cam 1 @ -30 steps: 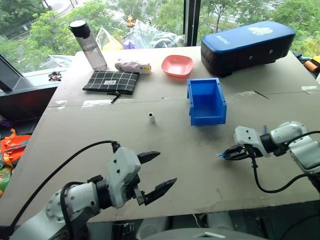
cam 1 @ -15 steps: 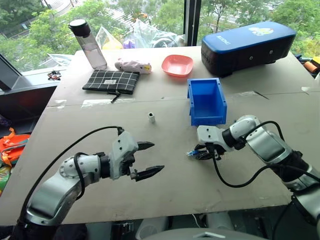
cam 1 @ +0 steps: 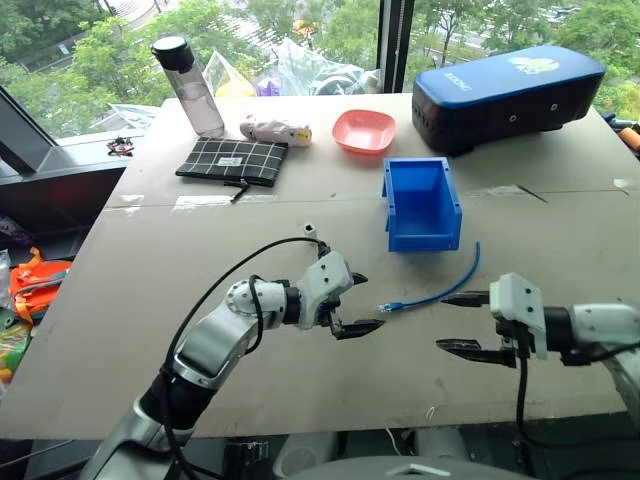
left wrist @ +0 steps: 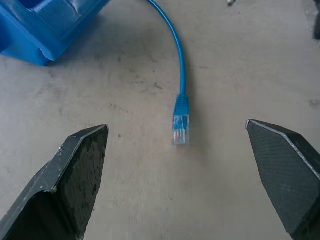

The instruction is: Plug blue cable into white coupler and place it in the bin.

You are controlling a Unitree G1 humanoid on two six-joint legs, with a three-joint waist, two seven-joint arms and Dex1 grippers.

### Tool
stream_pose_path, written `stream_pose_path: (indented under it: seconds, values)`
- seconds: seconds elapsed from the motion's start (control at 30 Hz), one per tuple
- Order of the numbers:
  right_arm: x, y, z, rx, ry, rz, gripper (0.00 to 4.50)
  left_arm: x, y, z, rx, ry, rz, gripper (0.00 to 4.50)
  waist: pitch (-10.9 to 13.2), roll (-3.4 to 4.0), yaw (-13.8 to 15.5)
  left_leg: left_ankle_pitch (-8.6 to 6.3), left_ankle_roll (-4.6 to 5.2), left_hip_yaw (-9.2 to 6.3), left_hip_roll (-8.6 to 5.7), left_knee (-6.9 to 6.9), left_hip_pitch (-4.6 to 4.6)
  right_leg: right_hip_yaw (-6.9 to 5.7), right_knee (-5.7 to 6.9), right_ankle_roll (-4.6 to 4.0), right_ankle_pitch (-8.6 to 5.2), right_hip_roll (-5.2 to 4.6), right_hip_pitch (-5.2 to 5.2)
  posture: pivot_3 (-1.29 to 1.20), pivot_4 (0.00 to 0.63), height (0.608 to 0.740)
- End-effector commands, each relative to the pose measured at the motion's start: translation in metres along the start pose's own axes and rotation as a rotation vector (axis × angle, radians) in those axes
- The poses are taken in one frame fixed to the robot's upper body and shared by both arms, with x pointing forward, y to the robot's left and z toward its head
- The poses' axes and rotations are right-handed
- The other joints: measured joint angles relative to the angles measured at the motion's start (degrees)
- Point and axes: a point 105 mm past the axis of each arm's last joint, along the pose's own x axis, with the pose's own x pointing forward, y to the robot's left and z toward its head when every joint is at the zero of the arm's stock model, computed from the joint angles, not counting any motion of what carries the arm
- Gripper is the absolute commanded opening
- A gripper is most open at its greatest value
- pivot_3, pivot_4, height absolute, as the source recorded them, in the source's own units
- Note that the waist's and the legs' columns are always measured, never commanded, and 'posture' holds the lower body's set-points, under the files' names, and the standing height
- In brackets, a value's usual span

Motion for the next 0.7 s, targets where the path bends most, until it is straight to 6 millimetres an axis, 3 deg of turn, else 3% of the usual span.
stream_pose_path:
  seconds: [0.03,0.13,0.23,0.47,0.57,0.7]
  values:
    - [-0.018,0.005,0.008,-0.030,-0.047,-0.112,3.22,0.010,0.004,0.003,0.037,0.011,-0.026,4.50,0.0,0.01,0.0,0.00,0.00,0.04,-0.01,0.01,0.03,0.04,0.05,0.01,0.00,0.00,0.00,0.00,0.150,0.740]
    - [-0.024,0.011,0.003,0.010,-0.050,-0.173,3.22,0.019,0.001,0.001,0.034,0.020,-0.073,4.50,0.0,0.03,-0.1,0.00,0.00,0.07,-0.01,0.03,0.09,0.08,0.13,0.03,0.00,0.02,0.00,0.00,0.150,0.740]
    - [-0.024,0.015,0.002,0.045,-0.068,-0.209,3.27,0.026,-0.005,-0.002,0.047,0.036,-0.132,3.75,0.0,0.05,0.1,0.01,0.00,0.10,0.00,0.03,0.12,0.12,0.14,0.04,-0.01,0.02,0.02,0.00,0.150,0.740]
    - [-0.010,0.021,-0.001,0.185,-0.130,-0.234,3.27,0.025,-0.013,-0.006,0.065,0.055,-0.214,0.22,-0.1,0.01,0.1,0.01,0.00,0.07,-0.03,0.03,0.11,0.11,0.11,0.06,-0.02,0.00,0.04,0.00,0.150,0.740]
    - [0.005,0.020,0.003,0.348,-0.229,-0.238,3.27,0.017,-0.018,0.005,0.004,-0.013,-0.262,0.07,-0.1,0.02,0.0,0.01,0.00,0.00,-0.01,0.02,0.11,0.07,0.12,0.06,-0.02,0.01,0.04,0.00,0.150,0.740]
    - [0.023,0.020,0.018,0.546,-0.364,-0.194,3.27,-0.002,-0.022,0.042,-0.264,-0.220,-0.369,0.07,0.0,0.02,-0.1,0.01,0.00,-0.05,0.00,0.02,0.06,0.05,0.13,0.05,-0.02,0.01,-0.02,0.00,0.150,0.740]
